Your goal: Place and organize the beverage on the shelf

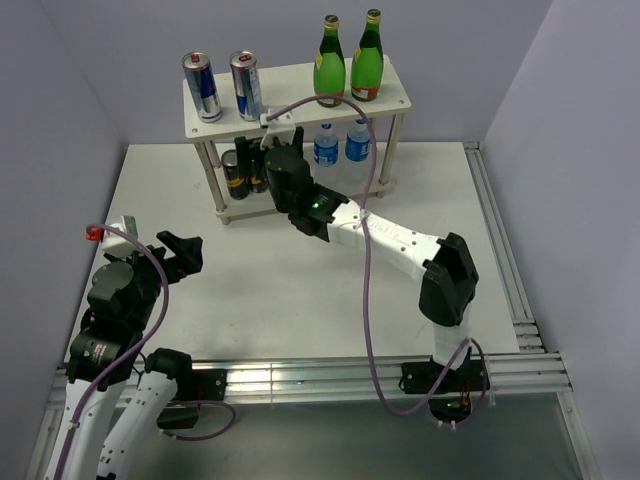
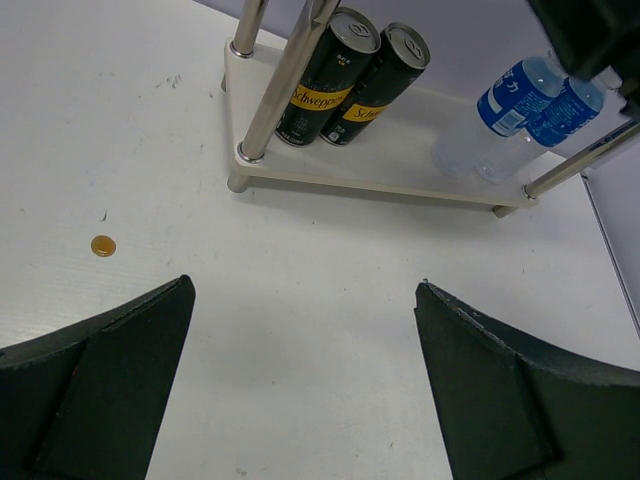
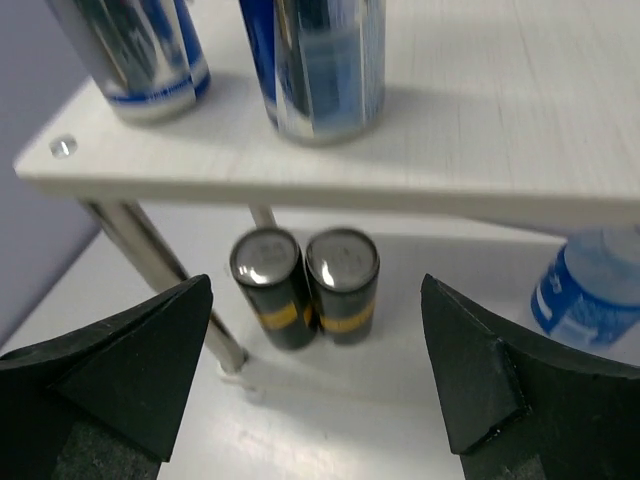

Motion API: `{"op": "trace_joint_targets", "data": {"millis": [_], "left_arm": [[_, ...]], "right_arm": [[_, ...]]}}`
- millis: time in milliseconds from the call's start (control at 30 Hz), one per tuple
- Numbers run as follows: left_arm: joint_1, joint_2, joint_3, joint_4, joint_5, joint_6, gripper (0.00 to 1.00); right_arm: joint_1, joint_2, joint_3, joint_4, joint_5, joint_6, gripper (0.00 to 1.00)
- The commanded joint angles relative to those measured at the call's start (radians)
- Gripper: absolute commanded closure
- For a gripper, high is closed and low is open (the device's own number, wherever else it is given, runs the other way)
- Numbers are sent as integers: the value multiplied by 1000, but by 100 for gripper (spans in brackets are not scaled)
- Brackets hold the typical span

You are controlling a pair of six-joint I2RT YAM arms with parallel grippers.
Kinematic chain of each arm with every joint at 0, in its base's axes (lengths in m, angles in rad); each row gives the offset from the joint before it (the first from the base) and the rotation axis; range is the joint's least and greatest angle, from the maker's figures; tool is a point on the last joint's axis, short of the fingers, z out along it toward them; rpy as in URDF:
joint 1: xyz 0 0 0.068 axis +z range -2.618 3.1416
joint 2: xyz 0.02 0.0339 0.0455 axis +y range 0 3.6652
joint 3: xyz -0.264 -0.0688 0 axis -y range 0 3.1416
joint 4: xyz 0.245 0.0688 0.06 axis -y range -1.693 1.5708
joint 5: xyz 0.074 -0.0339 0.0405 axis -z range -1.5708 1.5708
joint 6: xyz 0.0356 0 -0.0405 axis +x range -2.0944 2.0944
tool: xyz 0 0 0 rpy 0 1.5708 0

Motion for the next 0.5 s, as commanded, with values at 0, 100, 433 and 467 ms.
{"op": "trace_joint_targets", "data": {"millis": [0, 100, 433, 467], "left_arm": [[7, 2, 4, 31, -11, 18, 1], [8, -2, 6, 36, -2, 27, 1], [7, 125, 121, 114, 162, 35, 1], [7, 136, 167, 126, 198, 35, 1]], "right_arm": [[29, -102, -113, -11, 79, 35, 9], [87, -208, -247, -11, 179, 49, 11], [351, -831, -748, -258, 381, 326, 1], [403, -874, -772, -288, 423, 327, 1]]}}
